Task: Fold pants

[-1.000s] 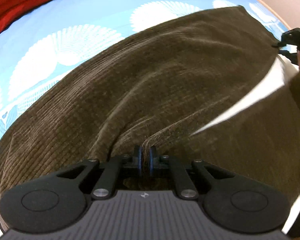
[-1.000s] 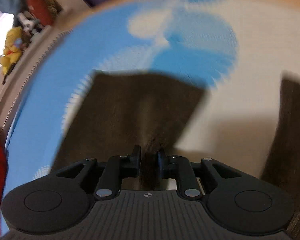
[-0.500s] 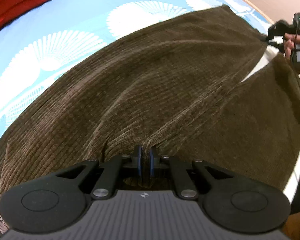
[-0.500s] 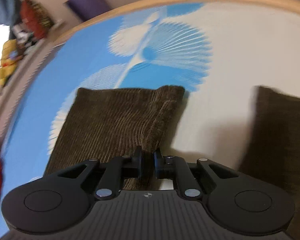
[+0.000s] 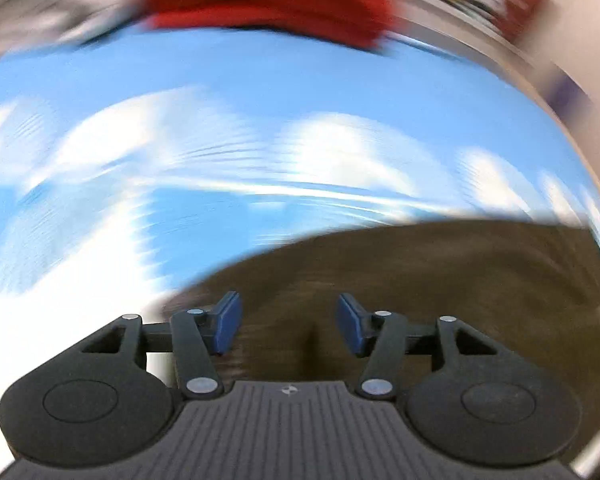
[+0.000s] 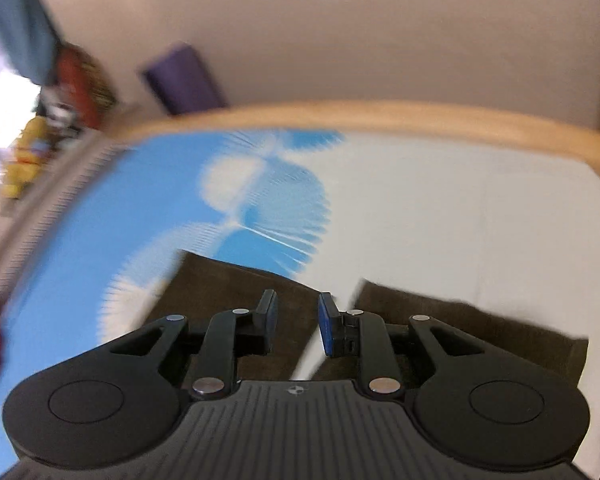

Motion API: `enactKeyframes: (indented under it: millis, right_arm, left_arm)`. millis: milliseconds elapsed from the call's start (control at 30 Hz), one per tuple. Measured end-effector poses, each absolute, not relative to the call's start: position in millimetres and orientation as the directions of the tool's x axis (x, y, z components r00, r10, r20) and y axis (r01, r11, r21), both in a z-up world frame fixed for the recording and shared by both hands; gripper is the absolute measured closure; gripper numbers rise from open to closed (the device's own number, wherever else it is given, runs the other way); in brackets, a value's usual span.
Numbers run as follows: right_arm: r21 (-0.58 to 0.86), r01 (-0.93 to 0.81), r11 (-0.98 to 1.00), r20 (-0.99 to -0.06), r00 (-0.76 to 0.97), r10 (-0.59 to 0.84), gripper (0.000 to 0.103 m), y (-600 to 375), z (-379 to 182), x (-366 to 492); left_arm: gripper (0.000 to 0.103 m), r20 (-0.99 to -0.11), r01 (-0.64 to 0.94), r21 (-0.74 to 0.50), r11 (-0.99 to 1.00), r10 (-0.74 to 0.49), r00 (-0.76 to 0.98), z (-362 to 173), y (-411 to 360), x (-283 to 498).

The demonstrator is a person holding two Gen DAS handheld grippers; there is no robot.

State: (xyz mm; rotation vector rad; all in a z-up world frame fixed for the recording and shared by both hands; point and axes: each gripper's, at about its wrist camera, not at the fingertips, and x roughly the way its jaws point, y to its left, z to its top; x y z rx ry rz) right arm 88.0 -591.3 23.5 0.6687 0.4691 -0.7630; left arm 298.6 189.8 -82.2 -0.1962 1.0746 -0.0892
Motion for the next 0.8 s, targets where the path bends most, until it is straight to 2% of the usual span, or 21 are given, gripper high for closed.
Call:
enactKeyframes:
  millis: [133, 233, 400, 433, 467, 500, 567, 667, 767, 800]
  right_arm:
    - [0.347, 0.646, 0.679, -0.524, 0.735, -0.431, 0.067, -553.6, 53.1, 47.8]
    - [0.341, 0.614, 0.712, -0.523, 0.753, -0.399, 0.066, -533.5, 62.4, 24.2]
    - [0.284, 0.63, 0.722, -0.541, 0.728, -0.422, 0.066, -517.8, 64.3, 12.2]
    - [0.28, 0.64, 0.715, -0.549, 0.718, -0.428, 0.066, -516.6, 64.1, 9.4]
    - [0.281, 0.648, 0.708, -0.554, 0.712, -0.432, 0.066, -515.7, 63.9, 6.3]
    - [0.286, 0.655, 0.7, -0.556, 0.708, -0.435, 0.066, -516.2, 64.0, 3.6]
    - [0.295, 0.666, 0.685, -0.556, 0.703, -0.444, 0.066, -516.0, 64.1, -2.0]
    - [0.296, 0.694, 0.656, -0.572, 0.679, -0.461, 0.066, -518.5, 61.2, -3.2]
    - [0.319, 0.717, 0.62, -0.601, 0.658, -0.453, 0.066, -526.7, 55.1, 1.5]
    - [0.328, 0.719, 0.613, -0.609, 0.657, -0.444, 0.066, -528.1, 53.1, 4.1]
  left_arm:
    - [0.045, -0.859, -0.219, -0.352, 0.91, -0.221, 0.461, -113.6, 256.7, 292.0]
    - [0.045, -0.862, -0.223, -0.369, 0.902, -0.242, 0.446, -133.4, 260.4, 288.3]
    - [0.046, -0.865, -0.189, -0.35, 0.918, -0.239, 0.441, -154.3, 239.8, 288.9]
    - [0.053, -0.866, -0.176, -0.332, 0.927, -0.226, 0.446, -153.9, 237.8, 290.7]
    - [0.068, -0.865, -0.166, -0.328, 0.93, -0.225, 0.447, -154.4, 238.0, 295.1]
    - [0.076, -0.859, -0.166, -0.337, 0.927, -0.23, 0.457, -149.8, 240.1, 296.6]
    - [0.077, -0.835, -0.178, -0.341, 0.923, -0.211, 0.508, -135.4, 244.4, 296.3]
    - [0.074, -0.811, -0.147, -0.242, 0.959, -0.116, 0.574, -108.4, 232.2, 288.3]
    - [0.061, -0.843, -0.164, -0.158, 0.974, -0.047, 0.535, -77.8, 220.2, 274.5]
    - [0.053, -0.853, -0.163, -0.144, 0.976, -0.039, 0.521, -64.8, 218.3, 266.0]
